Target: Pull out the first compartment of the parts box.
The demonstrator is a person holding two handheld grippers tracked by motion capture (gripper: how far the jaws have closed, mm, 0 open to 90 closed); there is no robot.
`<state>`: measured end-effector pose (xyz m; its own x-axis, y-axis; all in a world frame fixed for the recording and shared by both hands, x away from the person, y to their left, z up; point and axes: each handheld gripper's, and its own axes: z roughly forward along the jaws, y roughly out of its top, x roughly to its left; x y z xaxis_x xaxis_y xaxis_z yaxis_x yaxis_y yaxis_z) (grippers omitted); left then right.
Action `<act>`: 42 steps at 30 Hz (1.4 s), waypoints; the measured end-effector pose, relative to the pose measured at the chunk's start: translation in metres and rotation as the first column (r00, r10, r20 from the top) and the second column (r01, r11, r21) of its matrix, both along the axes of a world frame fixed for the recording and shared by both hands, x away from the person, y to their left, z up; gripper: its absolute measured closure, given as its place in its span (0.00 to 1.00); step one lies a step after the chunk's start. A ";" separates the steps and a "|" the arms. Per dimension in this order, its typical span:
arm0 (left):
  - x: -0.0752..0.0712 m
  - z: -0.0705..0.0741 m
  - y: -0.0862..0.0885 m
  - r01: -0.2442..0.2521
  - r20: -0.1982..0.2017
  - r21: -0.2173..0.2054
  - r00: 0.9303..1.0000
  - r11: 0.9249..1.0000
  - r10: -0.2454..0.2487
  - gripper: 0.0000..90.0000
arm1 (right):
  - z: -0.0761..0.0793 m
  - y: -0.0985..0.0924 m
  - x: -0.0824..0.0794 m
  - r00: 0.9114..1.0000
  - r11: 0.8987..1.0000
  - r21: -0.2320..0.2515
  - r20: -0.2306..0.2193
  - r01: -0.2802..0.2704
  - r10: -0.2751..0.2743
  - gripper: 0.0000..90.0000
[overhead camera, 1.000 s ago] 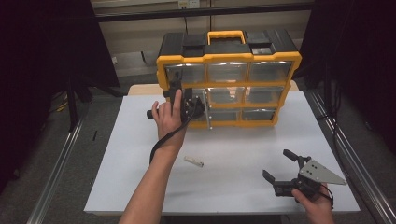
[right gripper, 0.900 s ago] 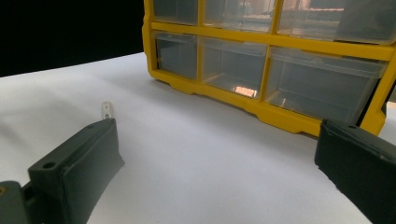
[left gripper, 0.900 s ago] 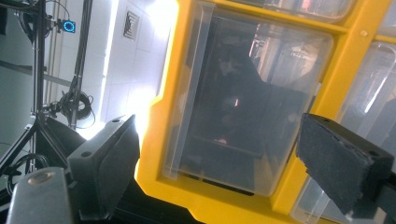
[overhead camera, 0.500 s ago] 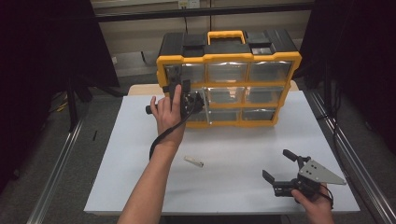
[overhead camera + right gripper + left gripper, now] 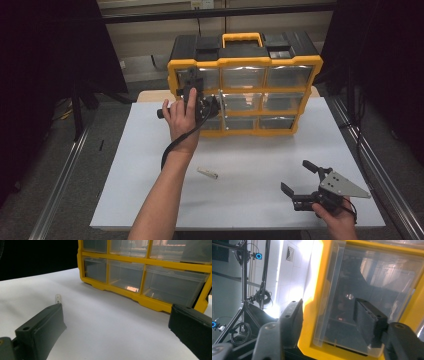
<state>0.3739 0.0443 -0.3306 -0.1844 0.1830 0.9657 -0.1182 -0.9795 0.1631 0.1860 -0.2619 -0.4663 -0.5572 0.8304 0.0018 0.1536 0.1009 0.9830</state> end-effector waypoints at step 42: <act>-0.008 0.007 0.002 -0.003 -0.008 -0.005 1.000 1.000 0.003 0.81 | -0.001 0.000 0.000 1.000 1.000 0.002 -0.004 -0.007 0.007 0.00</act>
<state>0.3661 0.0463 -0.3234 -0.1774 0.1874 0.9661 -0.1135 -0.9790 0.1691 0.1862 -0.2615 -0.4669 -0.5627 0.8266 0.0059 0.1565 0.0995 0.9826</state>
